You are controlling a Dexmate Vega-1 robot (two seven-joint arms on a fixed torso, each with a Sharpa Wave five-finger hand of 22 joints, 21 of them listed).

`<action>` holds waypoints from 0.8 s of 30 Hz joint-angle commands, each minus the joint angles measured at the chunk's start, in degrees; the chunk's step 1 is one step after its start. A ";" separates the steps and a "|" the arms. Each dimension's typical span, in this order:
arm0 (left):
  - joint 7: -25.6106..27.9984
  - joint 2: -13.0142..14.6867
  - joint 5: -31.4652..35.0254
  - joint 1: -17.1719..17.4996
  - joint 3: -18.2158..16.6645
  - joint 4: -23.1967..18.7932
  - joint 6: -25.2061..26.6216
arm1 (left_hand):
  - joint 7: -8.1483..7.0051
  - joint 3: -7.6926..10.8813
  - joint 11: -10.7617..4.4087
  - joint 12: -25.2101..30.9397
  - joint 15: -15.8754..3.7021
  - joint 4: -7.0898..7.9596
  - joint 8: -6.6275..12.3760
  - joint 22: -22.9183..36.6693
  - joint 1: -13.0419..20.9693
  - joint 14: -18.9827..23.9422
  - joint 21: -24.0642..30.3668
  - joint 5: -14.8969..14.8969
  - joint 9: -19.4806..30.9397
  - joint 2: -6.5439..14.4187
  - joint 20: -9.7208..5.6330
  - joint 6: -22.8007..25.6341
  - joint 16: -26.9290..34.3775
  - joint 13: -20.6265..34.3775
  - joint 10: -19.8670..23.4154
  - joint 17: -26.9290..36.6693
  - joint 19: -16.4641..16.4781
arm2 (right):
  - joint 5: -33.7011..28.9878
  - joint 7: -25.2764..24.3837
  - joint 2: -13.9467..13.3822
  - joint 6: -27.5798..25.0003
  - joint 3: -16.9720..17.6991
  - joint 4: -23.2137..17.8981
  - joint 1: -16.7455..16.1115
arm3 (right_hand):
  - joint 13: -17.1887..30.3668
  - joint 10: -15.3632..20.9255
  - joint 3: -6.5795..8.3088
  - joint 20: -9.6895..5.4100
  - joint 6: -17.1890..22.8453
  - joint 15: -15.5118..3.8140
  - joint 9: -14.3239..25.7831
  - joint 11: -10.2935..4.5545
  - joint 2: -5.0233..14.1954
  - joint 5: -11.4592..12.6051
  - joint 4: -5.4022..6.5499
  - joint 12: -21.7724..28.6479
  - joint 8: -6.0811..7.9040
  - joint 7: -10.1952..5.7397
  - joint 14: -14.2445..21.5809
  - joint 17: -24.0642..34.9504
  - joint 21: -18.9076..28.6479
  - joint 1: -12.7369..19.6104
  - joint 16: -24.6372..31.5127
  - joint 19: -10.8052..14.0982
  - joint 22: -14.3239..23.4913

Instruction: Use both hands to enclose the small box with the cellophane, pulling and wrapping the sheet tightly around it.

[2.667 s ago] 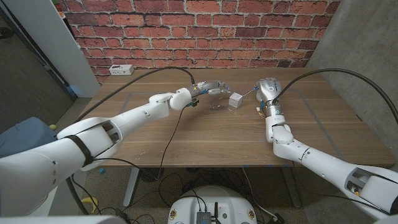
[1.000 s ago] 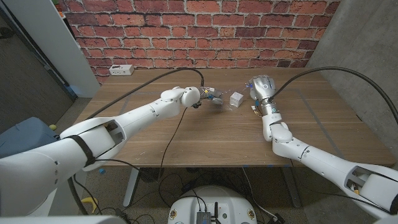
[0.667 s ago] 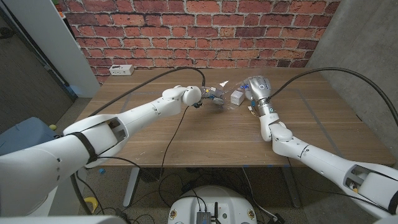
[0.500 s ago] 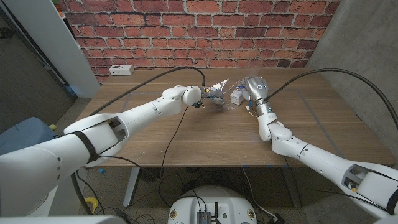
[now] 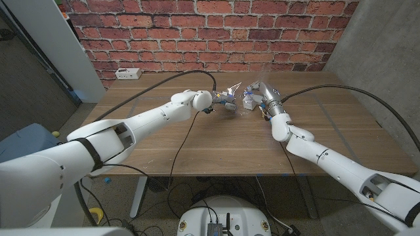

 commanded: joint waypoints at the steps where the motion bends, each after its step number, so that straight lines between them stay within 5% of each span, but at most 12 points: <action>1: -0.10 -0.60 -0.92 -0.61 0.17 1.55 -1.05 | 0.03 -0.22 0.03 -0.25 -0.38 0.21 0.41 0.06 -0.10 -0.33 -0.35 -0.04 0.11 -0.37 -0.05 -0.32 0.32 0.09 -0.22 0.11 -0.40 | 24.62 20.62 2.25 9.65 7.37 4.04 -0.32 | 0.04 -1.33 -0.62 -1.20 0.06 -9.33 0.35 0.31 0.27 -0.13 0.08 -0.57 -0.46 0.54 -1.31 -0.65 -0.08 0.39 -1.00 -0.76 0.26; 4: -0.02 -0.69 -1.08 -0.72 0.20 1.84 -1.28 | -0.01 -0.27 -0.01 -0.23 -0.38 0.43 0.50 0.07 -0.26 -0.34 -0.36 -0.04 0.11 -0.40 -0.03 -0.31 0.32 0.08 -0.29 0.09 -0.41 | 28.89 28.23 1.89 8.40 7.23 5.42 1.34 | -0.04 -2.34 -0.75 -1.55 -0.31 -9.32 0.45 0.72 0.63 -0.19 0.23 -0.98 -0.73 0.97 -1.84 -1.22 -0.18 0.34 -1.59 -1.26 0.22; 11: 0.57 -0.53 -1.67 -0.45 -0.13 1.78 -1.51 | -0.15 -0.38 0.11 -0.12 -0.41 0.79 0.65 0.06 -0.64 -0.35 -0.39 -0.02 0.11 -0.69 0.36 -0.29 0.27 0.07 -0.25 -0.03 -0.44 | 33.90 33.74 3.04 9.26 7.80 7.92 2.24 | -0.17 -2.74 -0.93 -0.35 -1.79 -8.96 0.70 2.07 1.78 -0.39 0.54 -1.10 -1.40 2.09 -1.03 -1.86 -0.22 0.37 -1.58 -1.87 0.19; 14: 2.46 0.03 -1.98 0.35 -0.83 1.06 -1.82 | -1.54 -0.80 0.59 -0.35 -0.21 0.45 1.01 0.05 -0.88 -1.11 -0.54 -0.01 0.10 -1.39 0.77 0.54 -0.06 0.04 -1.23 -0.27 -0.72 | 33.05 33.86 2.28 7.96 7.21 6.91 2.57 | -0.20 -3.35 -0.97 -0.15 -2.16 -8.94 0.78 2.61 2.04 -0.46 0.56 -1.33 -1.54 2.50 -0.85 -2.04 -0.18 0.44 -1.58 -1.91 0.19; 16: 4.19 0.77 -2.15 1.36 -1.66 -0.32 -1.40 | -4.33 -2.06 0.73 -0.44 0.02 -1.19 1.10 -0.03 -0.99 -2.21 -1.03 -0.07 0.02 -2.88 2.45 0.92 -0.24 -0.02 -2.57 -0.48 -1.56 | 32.01 34.30 1.31 7.11 6.64 5.99 2.91 | -0.22 -3.71 -0.95 0.05 -2.41 -8.69 0.82 2.75 2.36 -0.50 0.70 -1.45 -1.64 2.65 -0.63 -2.21 -0.16 0.35 -1.60 -1.98 0.19; 17: 4.34 0.98 -2.26 1.65 -1.94 -0.83 -0.92 | -5.46 -3.59 0.96 -0.30 0.13 -2.53 1.16 -0.08 -1.39 -2.54 -1.32 -0.41 -0.04 -4.39 4.02 1.40 -0.05 -0.06 -3.35 -0.43 -1.74 | 30.84 33.89 0.65 6.58 6.25 5.15 3.00 | -0.24 -3.95 -0.92 0.18 -2.50 -8.64 0.84 2.65 2.54 -0.51 0.75 -1.53 -1.68 2.74 -0.43 -2.29 -0.19 0.35 -1.56 -2.12 0.19; 20: 1.57 0.26 -2.95 0.94 -1.67 0.24 0.22 | -6.34 -4.47 0.86 0.29 0.34 -3.26 1.34 -0.07 -1.47 -1.47 -1.34 -0.61 -0.05 -4.93 5.33 2.21 0.45 -0.04 -2.53 -0.37 -1.36 | 24.90 28.24 -1.43 6.78 5.66 0.96 1.55 | -0.27 -4.04 -0.85 0.60 -2.57 -8.27 0.89 2.70 3.04 -0.59 0.69 -1.51 -1.73 3.03 0.60 -2.41 -0.18 0.61 -1.14 -2.32 0.20; 24: -0.84 -1.19 -3.51 -0.30 -0.59 3.00 -0.03 | -1.62 -5.64 1.44 1.53 0.69 -2.63 1.68 0.03 -2.56 1.50 -1.43 -0.88 0.09 -4.36 5.38 3.53 1.18 0.06 0.67 -0.20 -0.94 | 10.16 14.33 -3.29 5.71 4.23 -5.46 -0.97 | -0.34 -3.14 -1.39 0.82 -1.94 -8.60 0.93 2.21 2.98 -0.86 0.45 -1.10 -1.52 2.46 -1.09 -2.35 -0.02 0.82 -1.57 -2.36 0.22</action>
